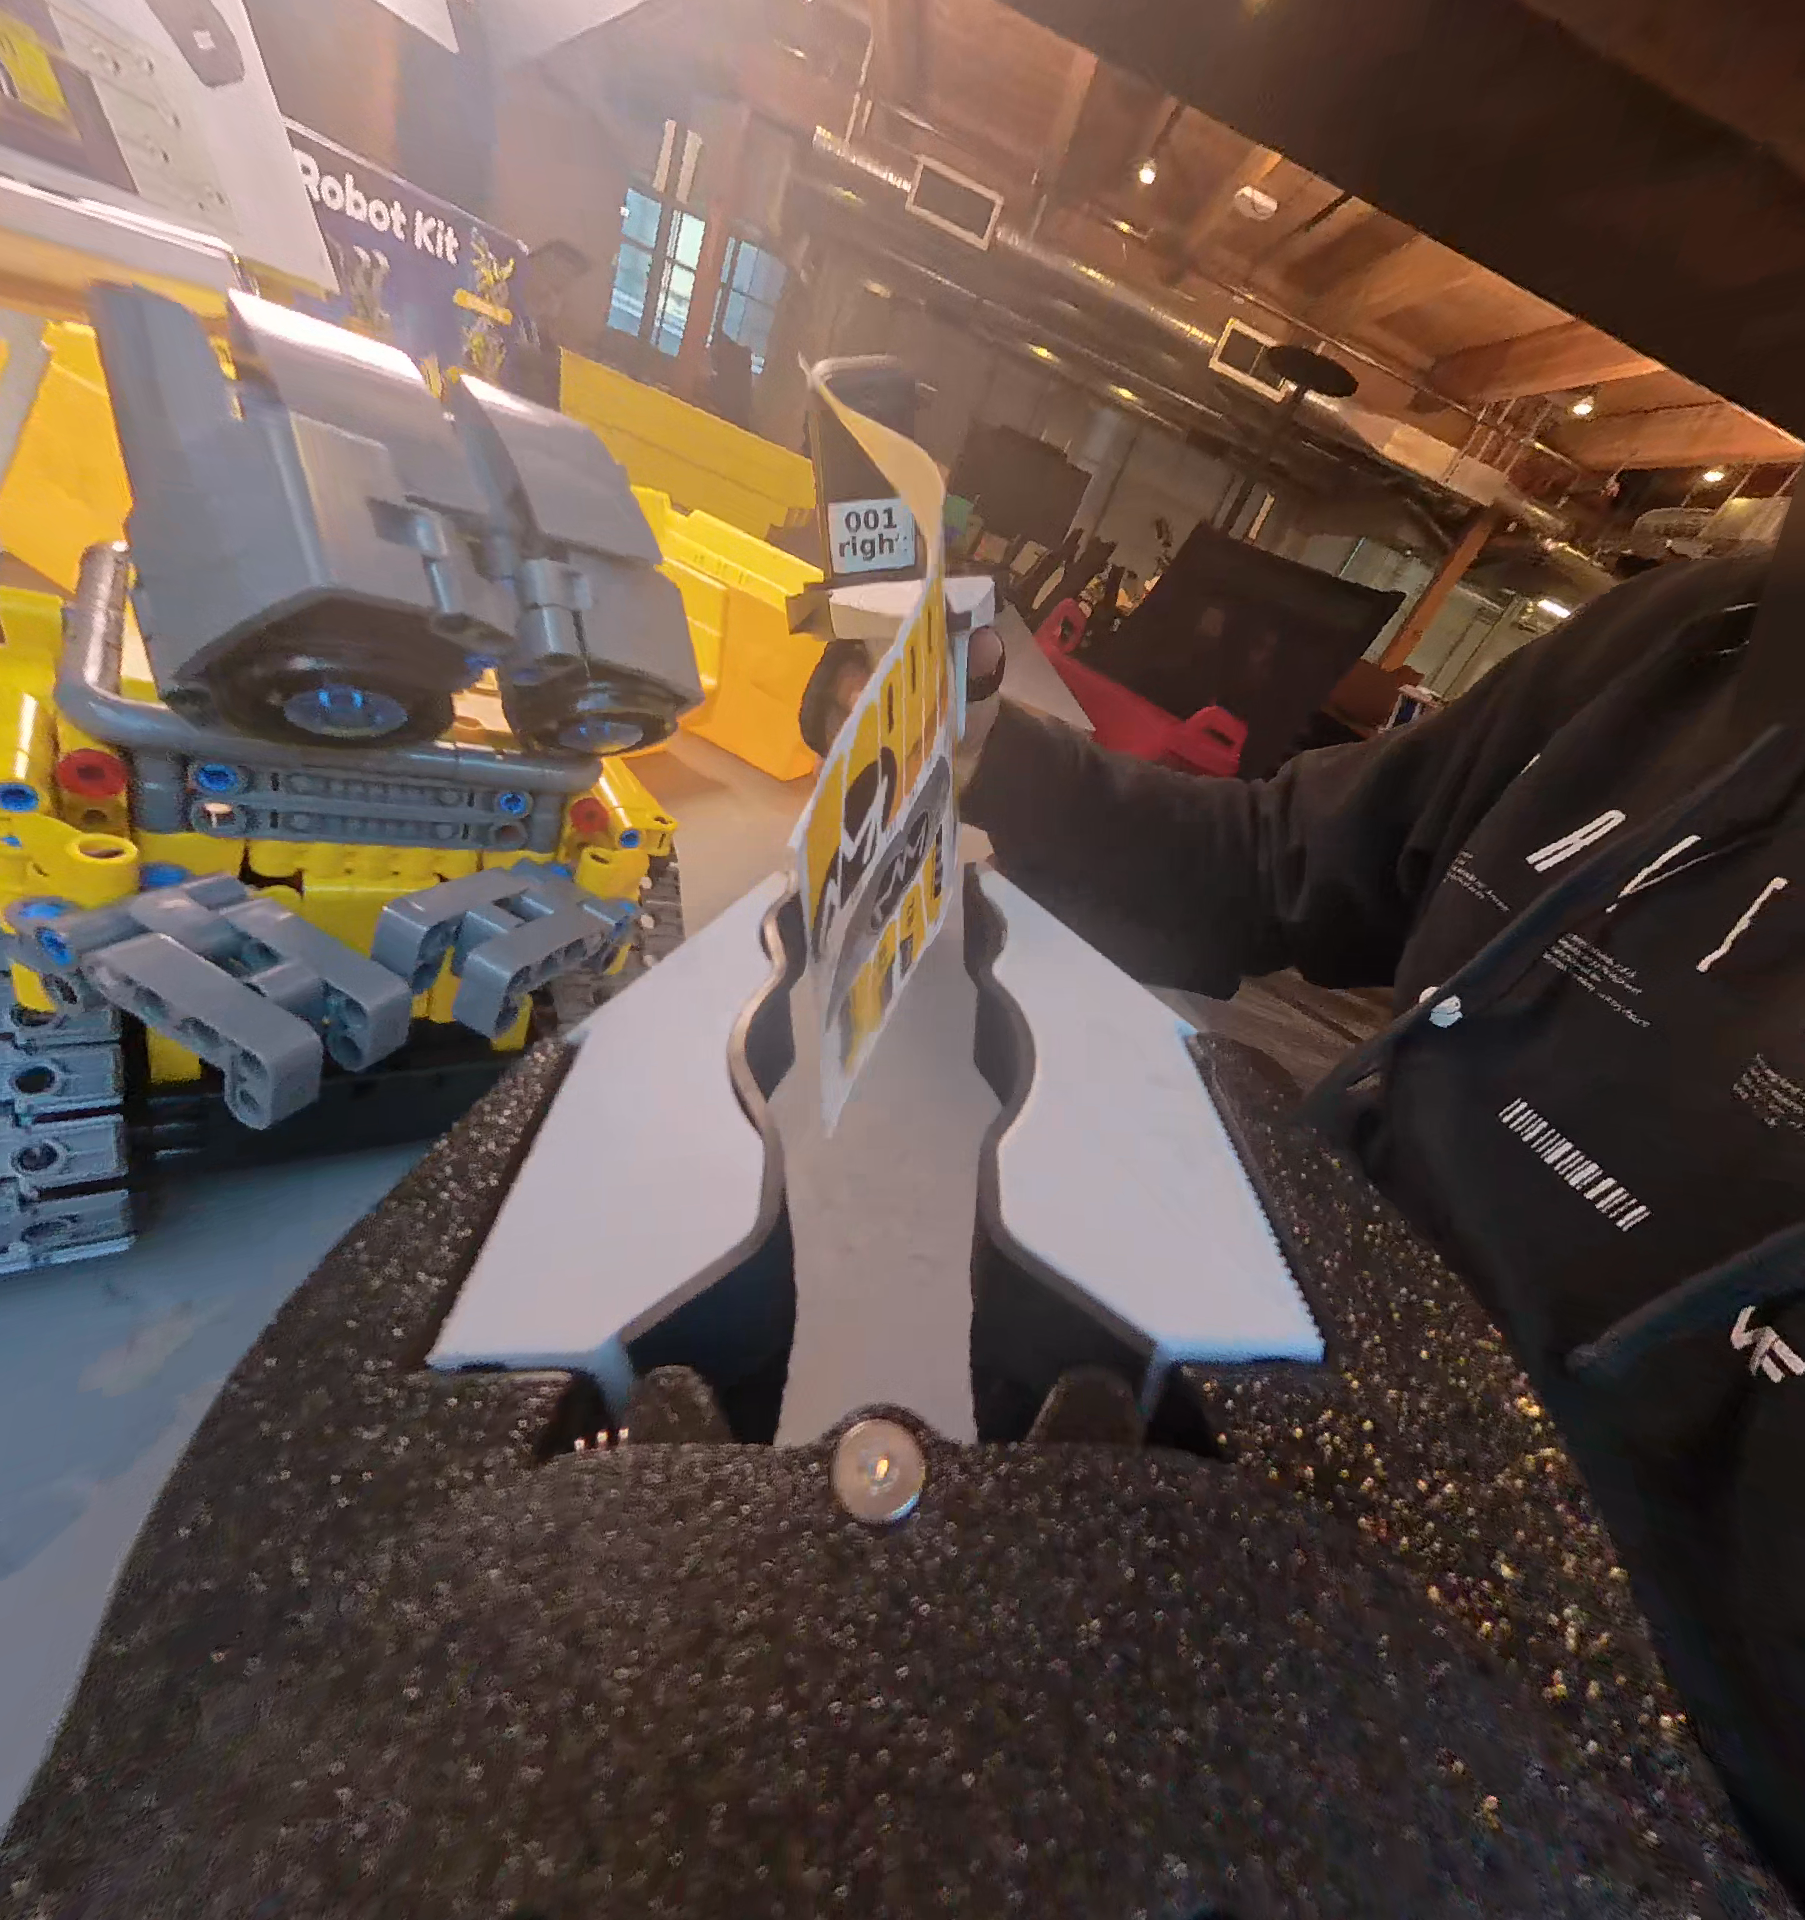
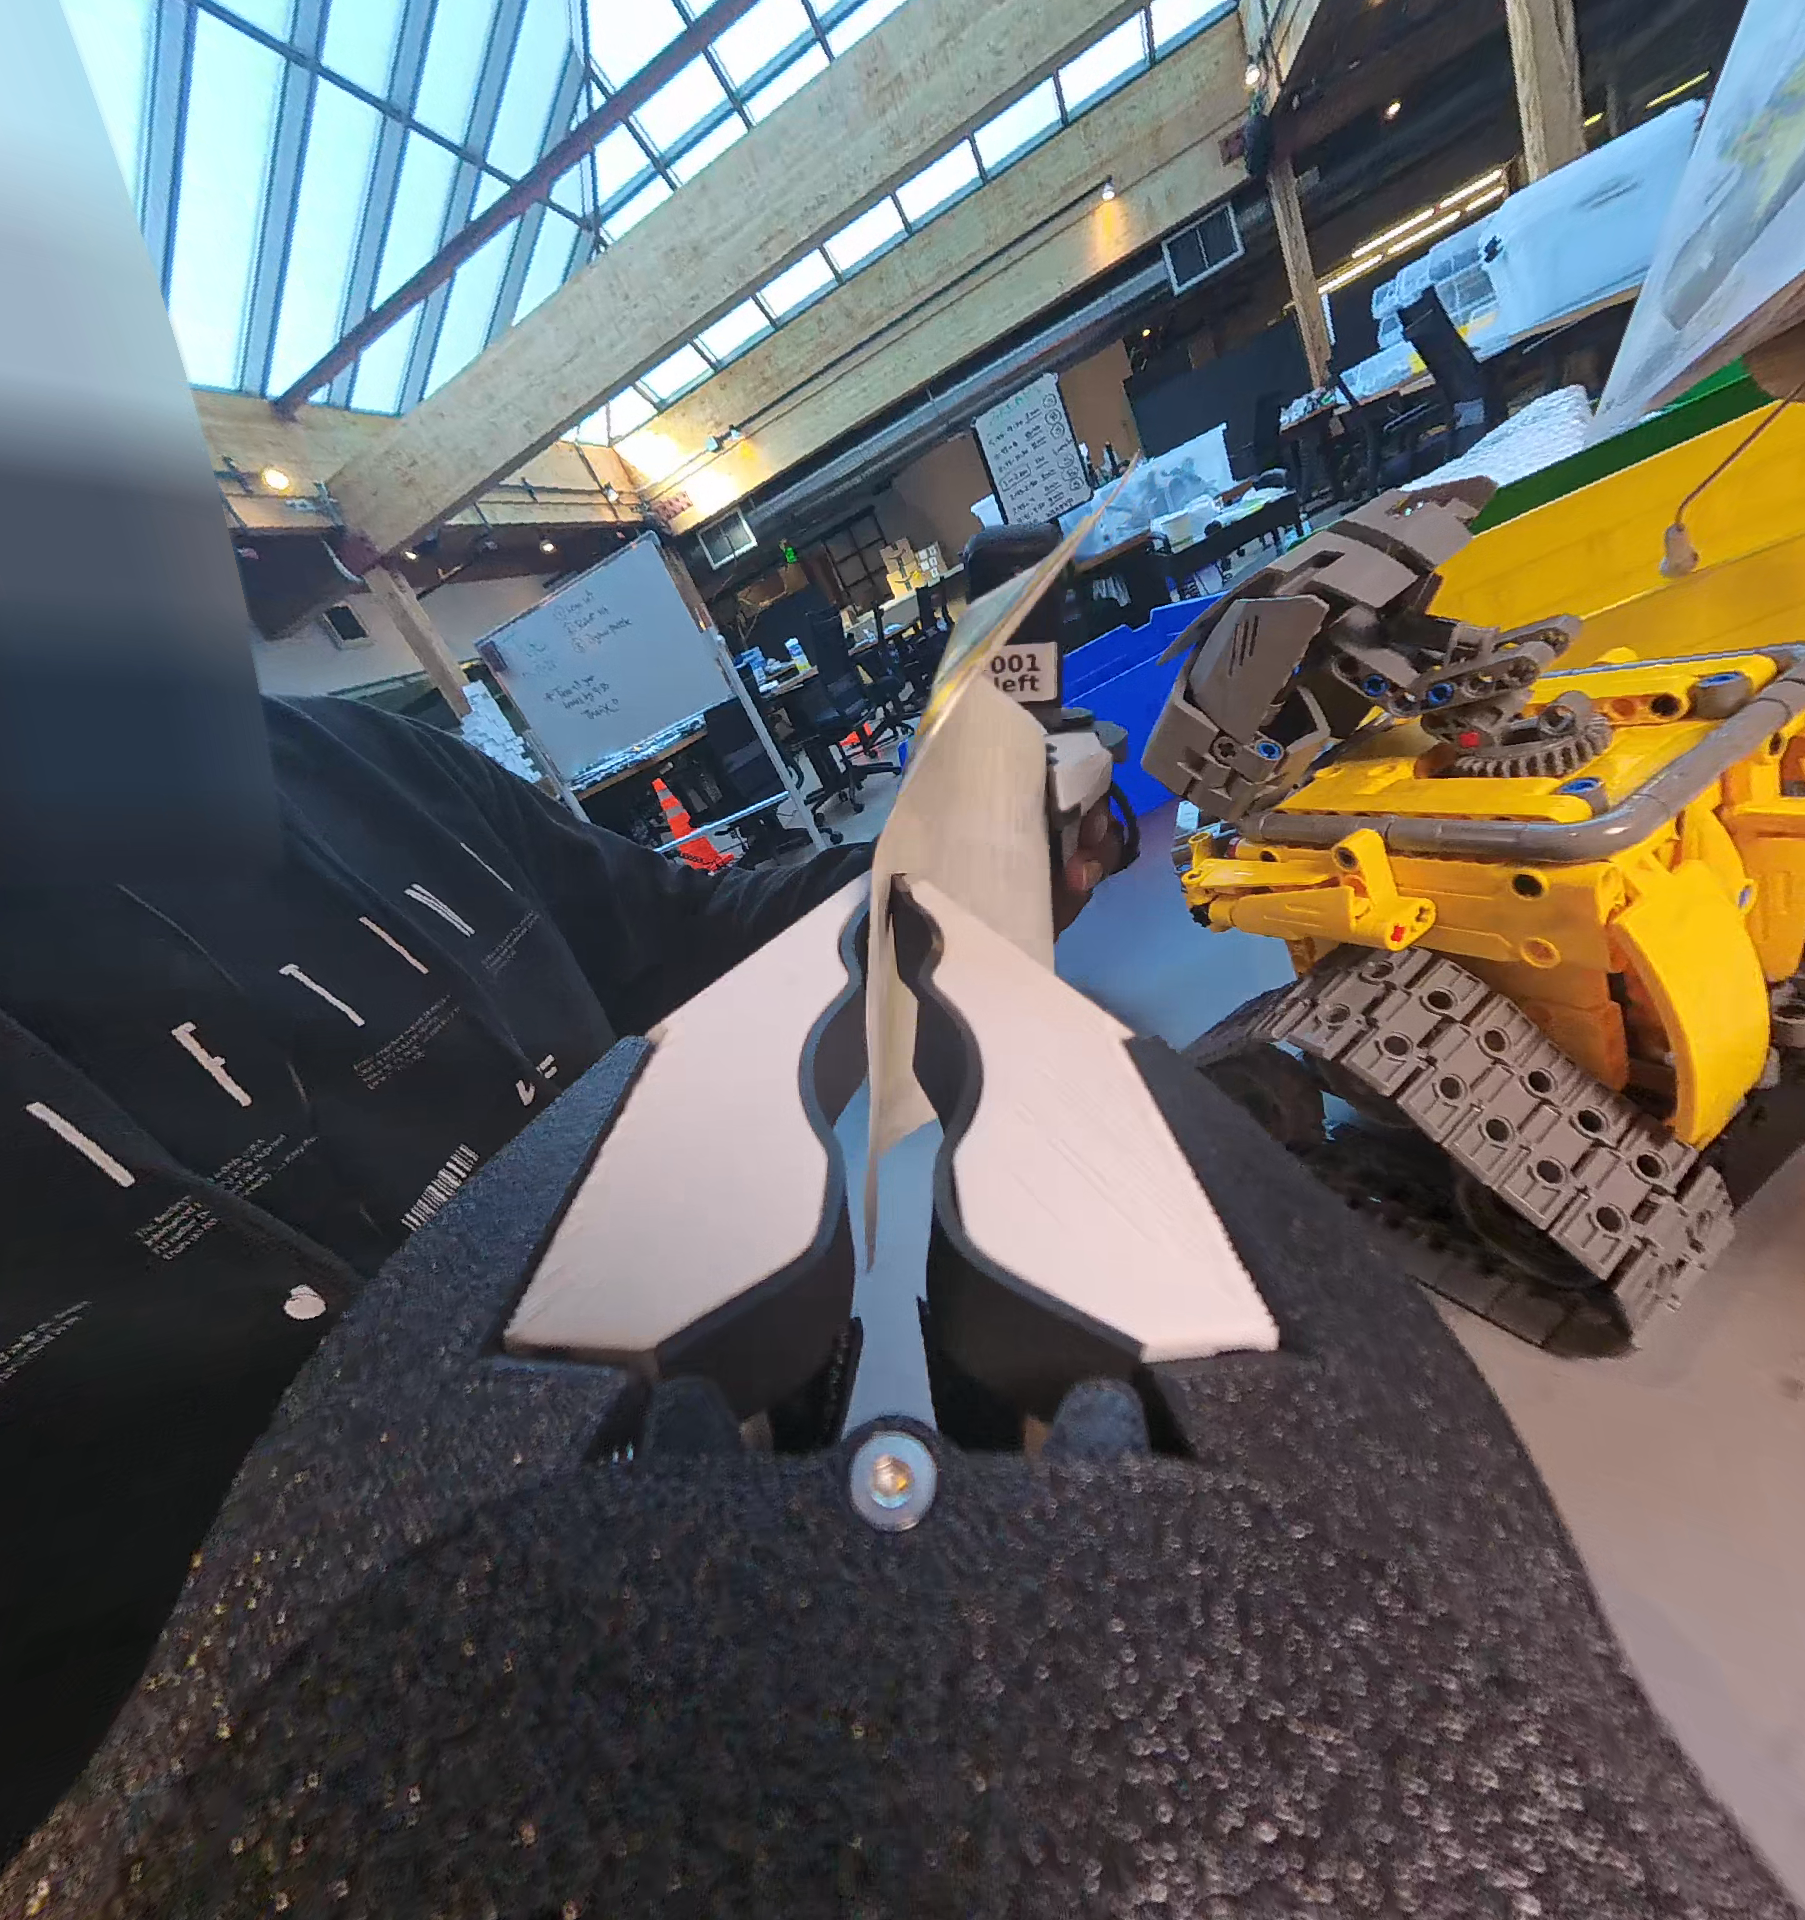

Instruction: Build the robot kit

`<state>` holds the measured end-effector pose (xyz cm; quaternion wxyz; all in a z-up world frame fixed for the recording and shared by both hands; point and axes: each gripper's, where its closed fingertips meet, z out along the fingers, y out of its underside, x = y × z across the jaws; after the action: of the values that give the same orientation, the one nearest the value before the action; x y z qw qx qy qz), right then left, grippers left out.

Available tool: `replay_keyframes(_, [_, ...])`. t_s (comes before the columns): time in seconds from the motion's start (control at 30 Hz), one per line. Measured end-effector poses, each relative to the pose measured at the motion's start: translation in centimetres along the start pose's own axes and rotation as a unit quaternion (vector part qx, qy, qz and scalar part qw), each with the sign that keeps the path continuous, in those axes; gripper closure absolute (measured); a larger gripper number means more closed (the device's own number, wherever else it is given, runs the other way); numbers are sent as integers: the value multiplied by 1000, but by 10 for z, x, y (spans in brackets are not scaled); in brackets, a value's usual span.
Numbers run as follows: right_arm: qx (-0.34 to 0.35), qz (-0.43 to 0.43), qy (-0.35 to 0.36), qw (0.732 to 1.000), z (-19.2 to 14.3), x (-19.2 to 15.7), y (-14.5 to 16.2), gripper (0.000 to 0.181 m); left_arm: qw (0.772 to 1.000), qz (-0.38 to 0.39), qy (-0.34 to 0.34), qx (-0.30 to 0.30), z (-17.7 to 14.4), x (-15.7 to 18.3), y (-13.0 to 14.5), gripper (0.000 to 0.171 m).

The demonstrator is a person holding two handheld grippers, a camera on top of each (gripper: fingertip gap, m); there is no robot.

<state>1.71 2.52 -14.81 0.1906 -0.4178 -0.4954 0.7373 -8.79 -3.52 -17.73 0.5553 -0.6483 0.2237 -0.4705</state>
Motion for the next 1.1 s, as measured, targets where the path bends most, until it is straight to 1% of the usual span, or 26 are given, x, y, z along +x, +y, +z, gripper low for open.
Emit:
replay_keyframes(0.17, [-21,1,-9,1000,4,-3,8,181,999,18,-14,47,-8,-2,-17,136])
replay_keyframes(0.43, [-39,8,-19,999,10,-6,17,181,998,33,-29,55,-8,-2,-21,137])
replay_keyframes(0.83, [-56,22,-37,997,20,-10,28,181,997,61,-45,16,7,1,-7,137])
replay_keyframes(1.1, [-67,35,-53,996,27,-14,35,181,997,78,-24,-13,17,13,3,135])
